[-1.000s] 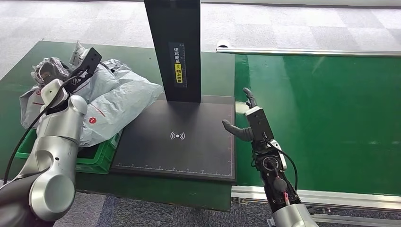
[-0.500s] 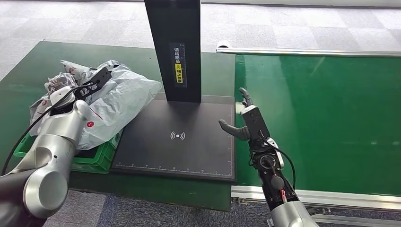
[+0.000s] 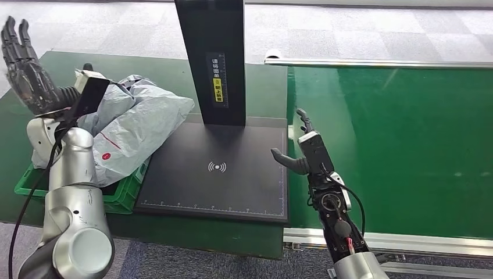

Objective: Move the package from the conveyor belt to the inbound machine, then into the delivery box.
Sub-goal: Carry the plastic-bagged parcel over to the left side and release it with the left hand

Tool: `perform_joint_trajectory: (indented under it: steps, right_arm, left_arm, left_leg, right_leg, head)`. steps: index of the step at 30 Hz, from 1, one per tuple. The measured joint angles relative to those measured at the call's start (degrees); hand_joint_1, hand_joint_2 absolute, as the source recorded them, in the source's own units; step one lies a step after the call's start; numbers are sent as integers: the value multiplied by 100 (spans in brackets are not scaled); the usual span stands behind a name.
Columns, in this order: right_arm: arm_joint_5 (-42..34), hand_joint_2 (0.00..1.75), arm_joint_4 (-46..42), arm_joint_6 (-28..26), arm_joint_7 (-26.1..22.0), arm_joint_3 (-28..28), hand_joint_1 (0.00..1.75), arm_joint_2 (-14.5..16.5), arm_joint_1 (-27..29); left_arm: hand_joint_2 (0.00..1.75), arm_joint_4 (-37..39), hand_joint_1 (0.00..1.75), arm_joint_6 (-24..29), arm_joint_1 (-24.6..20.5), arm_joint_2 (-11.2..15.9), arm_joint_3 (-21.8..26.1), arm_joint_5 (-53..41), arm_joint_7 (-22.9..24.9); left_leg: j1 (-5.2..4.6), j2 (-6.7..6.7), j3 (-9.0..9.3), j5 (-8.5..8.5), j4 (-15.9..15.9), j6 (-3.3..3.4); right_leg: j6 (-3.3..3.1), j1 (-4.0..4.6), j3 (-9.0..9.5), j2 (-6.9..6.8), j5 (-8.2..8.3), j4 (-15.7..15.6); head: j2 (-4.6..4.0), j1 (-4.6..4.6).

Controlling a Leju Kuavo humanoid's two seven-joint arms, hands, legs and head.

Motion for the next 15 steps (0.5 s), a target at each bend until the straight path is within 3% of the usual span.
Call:
perform_joint_trajectory:
  steps: [6,11,14,15]
  right_arm:
    - [-2,175,0,-13,-13,4,0,-2,6]
    - [-2,175,0,-13,-16,7,0,-2,6]
    - [-2,175,0,-13,-48,9,0,-3,9]
    - [-2,175,0,-13,-65,9,0,-5,10]
  left_arm:
    - [0,-779,0,0,111,-411,744,82,-140]
    - [0,-1048,0,0,153,-535,907,228,-158]
    - [0,-1259,0,0,256,-595,844,938,-167]
    - [44,-1307,0,-5,302,-612,772,1277,-168]
  left_leg:
    - [2,-7,1,3,-1,0]
    - [1,-6,1,3,0,0]
    - [1,-6,1,2,0,0]
    - [0,-7,1,2,0,0]
  right_leg:
    - [0,2,4,-3,0,1]
    - [0,2,4,-3,0,2]
    - [0,1,3,-3,0,1]
    - [0,1,2,-3,0,1]
  head:
    - [0,0]
    - [0,1]
    - [0,-1]
    - [0,0]
